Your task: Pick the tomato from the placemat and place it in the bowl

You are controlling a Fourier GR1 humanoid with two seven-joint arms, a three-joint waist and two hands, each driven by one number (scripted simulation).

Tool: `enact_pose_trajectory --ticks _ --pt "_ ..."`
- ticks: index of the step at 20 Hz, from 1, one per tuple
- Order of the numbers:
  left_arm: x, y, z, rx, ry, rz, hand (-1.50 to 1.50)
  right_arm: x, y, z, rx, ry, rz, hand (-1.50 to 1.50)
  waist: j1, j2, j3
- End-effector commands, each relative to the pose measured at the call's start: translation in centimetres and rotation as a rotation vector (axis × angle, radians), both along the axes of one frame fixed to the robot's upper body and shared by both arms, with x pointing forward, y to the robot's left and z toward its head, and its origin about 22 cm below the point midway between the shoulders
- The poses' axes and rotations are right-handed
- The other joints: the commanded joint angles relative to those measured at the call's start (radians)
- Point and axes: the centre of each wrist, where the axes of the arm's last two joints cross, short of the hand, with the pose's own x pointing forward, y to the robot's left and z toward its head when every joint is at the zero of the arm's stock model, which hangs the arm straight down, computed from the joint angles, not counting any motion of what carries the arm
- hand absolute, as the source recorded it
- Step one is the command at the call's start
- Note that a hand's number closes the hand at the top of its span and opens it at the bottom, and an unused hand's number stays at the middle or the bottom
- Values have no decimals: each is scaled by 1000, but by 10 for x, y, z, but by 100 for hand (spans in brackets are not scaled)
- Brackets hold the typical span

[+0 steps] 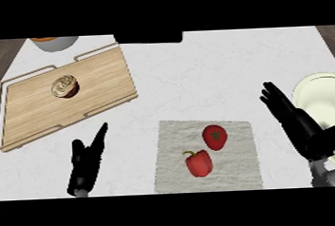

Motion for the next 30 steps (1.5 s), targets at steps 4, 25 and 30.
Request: enact_pose_trajectory --ticks 4,25,30 --pt "39 25 58 135 -309 11 0 44 49 89 38 -402 401 150 41 -9 -8" --pt "63 86 121 221 -463 109 0 29 -5 111 -635 -479 354 -150 -41 1 -12" --pt "61 87 125 201 -464 105 0 43 8 150 -686 -470 380 -150 -39 0 -12"
